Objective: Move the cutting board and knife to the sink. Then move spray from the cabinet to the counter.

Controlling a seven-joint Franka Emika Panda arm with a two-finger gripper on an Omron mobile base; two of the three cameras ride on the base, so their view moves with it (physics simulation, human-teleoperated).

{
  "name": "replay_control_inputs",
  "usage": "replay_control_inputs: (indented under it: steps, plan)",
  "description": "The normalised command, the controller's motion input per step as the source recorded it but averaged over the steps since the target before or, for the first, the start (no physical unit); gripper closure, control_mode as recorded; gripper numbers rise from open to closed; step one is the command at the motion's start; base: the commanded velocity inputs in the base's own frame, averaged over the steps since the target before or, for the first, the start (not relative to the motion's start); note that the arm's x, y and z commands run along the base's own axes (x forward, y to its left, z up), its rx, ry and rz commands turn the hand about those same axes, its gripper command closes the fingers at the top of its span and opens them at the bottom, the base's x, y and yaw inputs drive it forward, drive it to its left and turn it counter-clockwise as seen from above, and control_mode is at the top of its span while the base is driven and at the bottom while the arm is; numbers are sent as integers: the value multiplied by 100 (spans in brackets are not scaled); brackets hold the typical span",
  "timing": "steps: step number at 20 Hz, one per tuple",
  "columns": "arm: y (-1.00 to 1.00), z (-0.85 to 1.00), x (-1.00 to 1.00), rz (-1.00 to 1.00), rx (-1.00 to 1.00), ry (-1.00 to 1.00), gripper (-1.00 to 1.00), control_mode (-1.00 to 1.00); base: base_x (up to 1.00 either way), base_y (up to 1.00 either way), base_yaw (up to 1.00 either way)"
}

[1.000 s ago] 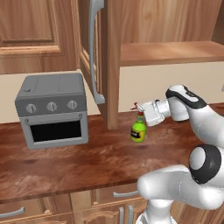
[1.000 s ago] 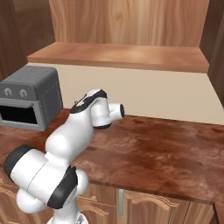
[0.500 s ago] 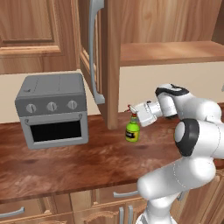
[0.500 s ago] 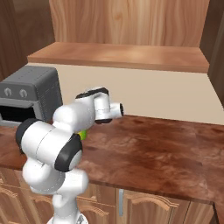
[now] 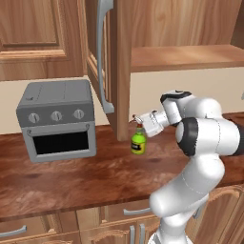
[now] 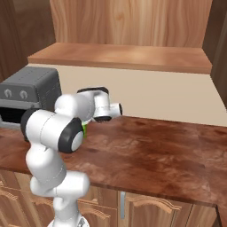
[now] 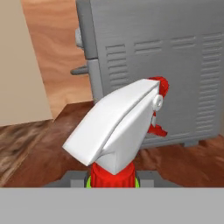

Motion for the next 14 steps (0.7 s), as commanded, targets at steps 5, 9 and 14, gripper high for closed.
replay_control_inputs:
  steps: [5, 9, 14]
  plan:
    - [21, -21, 17, 1, -2, 6, 100, -100, 0, 0, 0]
    - [21, -31, 13, 1, -6, 2, 100, -100, 0, 0, 0]
    - [14, -31, 6, 2, -4, 2, 100, -100, 0, 0, 0]
